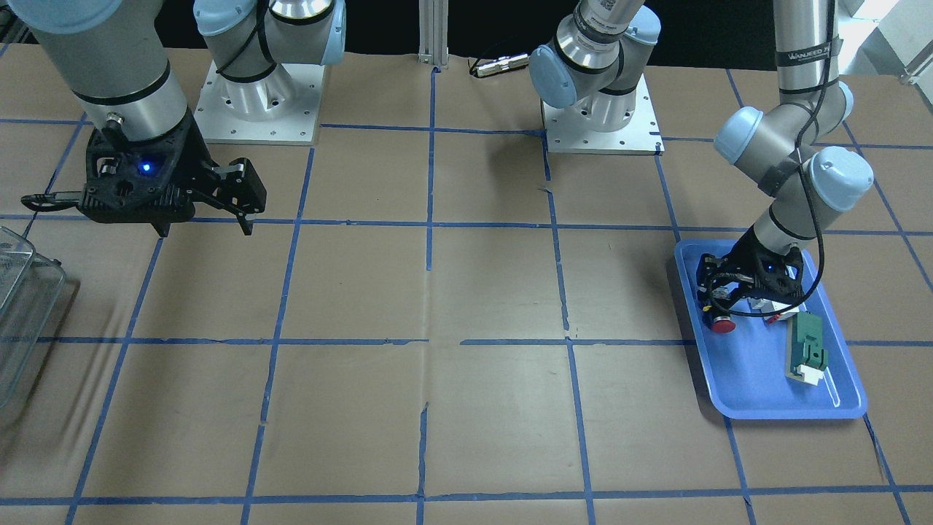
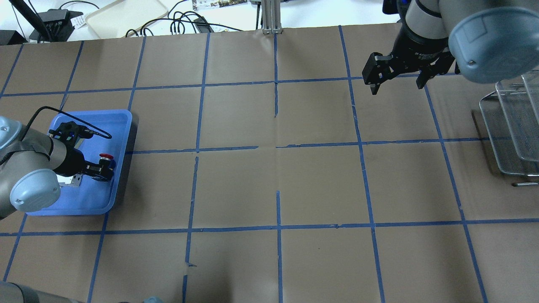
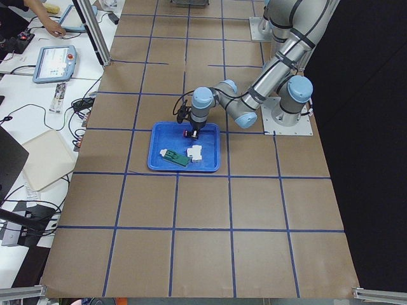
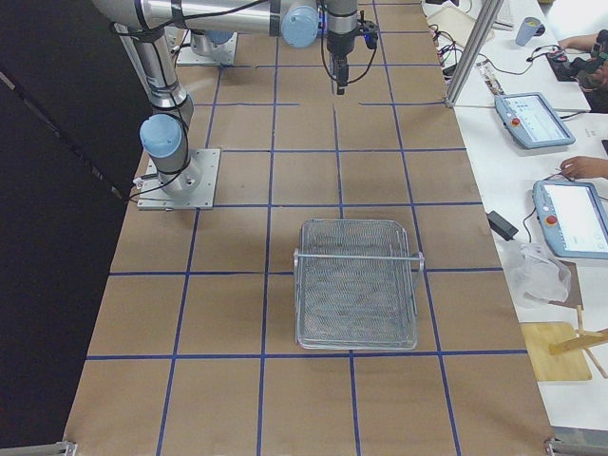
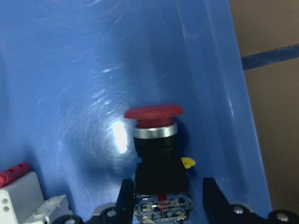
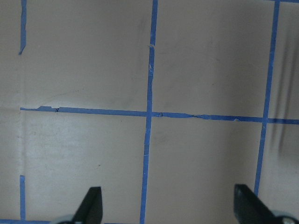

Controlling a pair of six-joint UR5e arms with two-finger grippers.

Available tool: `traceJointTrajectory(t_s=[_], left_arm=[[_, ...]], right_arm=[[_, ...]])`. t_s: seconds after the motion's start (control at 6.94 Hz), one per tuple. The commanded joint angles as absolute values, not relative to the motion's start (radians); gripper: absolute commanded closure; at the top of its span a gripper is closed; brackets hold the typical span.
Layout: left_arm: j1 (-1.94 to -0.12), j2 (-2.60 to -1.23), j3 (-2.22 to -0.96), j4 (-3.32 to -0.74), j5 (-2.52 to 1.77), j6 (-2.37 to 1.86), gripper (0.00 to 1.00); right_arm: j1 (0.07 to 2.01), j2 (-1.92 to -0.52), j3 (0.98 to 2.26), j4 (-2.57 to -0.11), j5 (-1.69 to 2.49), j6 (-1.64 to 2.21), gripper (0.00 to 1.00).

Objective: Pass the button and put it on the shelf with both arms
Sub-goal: 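Lift the button out of the tray and carry it toward the table center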

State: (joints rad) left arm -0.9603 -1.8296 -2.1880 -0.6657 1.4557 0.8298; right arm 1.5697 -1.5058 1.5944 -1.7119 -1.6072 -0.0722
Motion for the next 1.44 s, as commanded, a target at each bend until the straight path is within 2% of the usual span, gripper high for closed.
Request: traceJointTrajectory(t_s=[0.0, 0.29, 0.43, 0.72, 0.86, 1.3], left_arm=[[-0.959, -1.836, -2.187, -0.666, 1.456, 0.831, 0.45], [-0.959, -1.833, -2.186, -0.664, 1.456, 0.834, 0.74], [-0.957, -1.829, -2.183, -0.666, 1.457, 0.833, 0.81], [-0.98, -1.787, -2.114, -0.701, 1.463, 0.834, 0.84], [-1.0, -1.763, -2.036, -0.832, 1.46, 0.868, 0.91], [-1.128, -1.677, -1.837, -1.169, 1.427, 0.996, 0.92]], right_arm=[[1.571, -1.493, 1.595, -1.718, -1.598, -0.071, 0.0], [1.571, -1.49, 1.595, -1.72, -1.592, -0.072, 0.0], [1.571, -1.488, 1.595, -1.72, -1.592, -0.072, 0.0], [1.571, -1.488, 1.594, -1.723, -1.592, -0.074, 0.0], [1.571, -1.489, 1.594, -1.735, -1.591, -0.075, 0.0], [1.571, -1.488, 1.594, -1.735, -1.579, -0.068, 0.0]])
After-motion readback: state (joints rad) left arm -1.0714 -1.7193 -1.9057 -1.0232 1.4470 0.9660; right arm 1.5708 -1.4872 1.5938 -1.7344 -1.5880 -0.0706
